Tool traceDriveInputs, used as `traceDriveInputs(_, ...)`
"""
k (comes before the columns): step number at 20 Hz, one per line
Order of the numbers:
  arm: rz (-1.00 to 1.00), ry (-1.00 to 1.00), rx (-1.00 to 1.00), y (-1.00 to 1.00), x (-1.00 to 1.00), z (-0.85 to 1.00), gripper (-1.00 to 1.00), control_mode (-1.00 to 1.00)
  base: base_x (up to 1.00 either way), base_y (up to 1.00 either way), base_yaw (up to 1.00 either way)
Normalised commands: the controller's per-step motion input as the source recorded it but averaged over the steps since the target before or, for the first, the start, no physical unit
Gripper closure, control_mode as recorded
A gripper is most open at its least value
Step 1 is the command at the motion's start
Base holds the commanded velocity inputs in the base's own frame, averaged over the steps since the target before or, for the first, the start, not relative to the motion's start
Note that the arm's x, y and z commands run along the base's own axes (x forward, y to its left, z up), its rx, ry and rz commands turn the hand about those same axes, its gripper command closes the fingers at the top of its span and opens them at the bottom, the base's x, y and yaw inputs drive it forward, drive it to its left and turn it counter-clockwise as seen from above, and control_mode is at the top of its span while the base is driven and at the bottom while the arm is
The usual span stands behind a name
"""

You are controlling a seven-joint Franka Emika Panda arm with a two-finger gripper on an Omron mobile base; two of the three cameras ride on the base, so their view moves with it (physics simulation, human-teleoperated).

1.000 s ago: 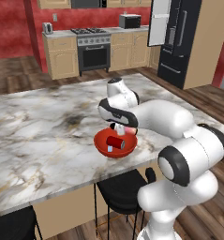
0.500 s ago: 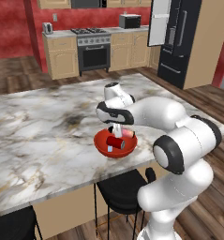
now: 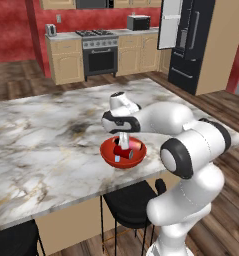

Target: Open the fridge, grab two sodas, and place both sodas inside the bowl with ice on the dining counter.

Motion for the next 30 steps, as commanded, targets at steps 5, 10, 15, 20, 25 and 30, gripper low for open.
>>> traceDriveInputs(5,0.00,0.04,0.00,0.05,0.11,-0.15,1.00,-1.00,0.00,0.00,0.00)
traceDriveInputs(10,0.00,0.04,0.00,0.05,0.08,-0.14,1.00,-1.00,0.00,0.00,0.00)
traceDriveInputs(15,0.00,0.03,0.00,0.00,0.00,-0.15,1.00,-1.00,0.00,0.00,0.00)
traceDriveInputs(20,0.00,0.03,0.00,0.00,0.00,-0.19,1.00,-1.00,0.00,0.00,0.00)
traceDriveInputs(25,0.00,0.03,0.00,0.00,0.00,-0.22,-1.00,-1.00,0.00,0.00,0.00)
traceDriveInputs(30,0.00,0.01,0.00,0.00,0.00,-0.15,-1.00,-1.00,0.00,0.00,0.00)
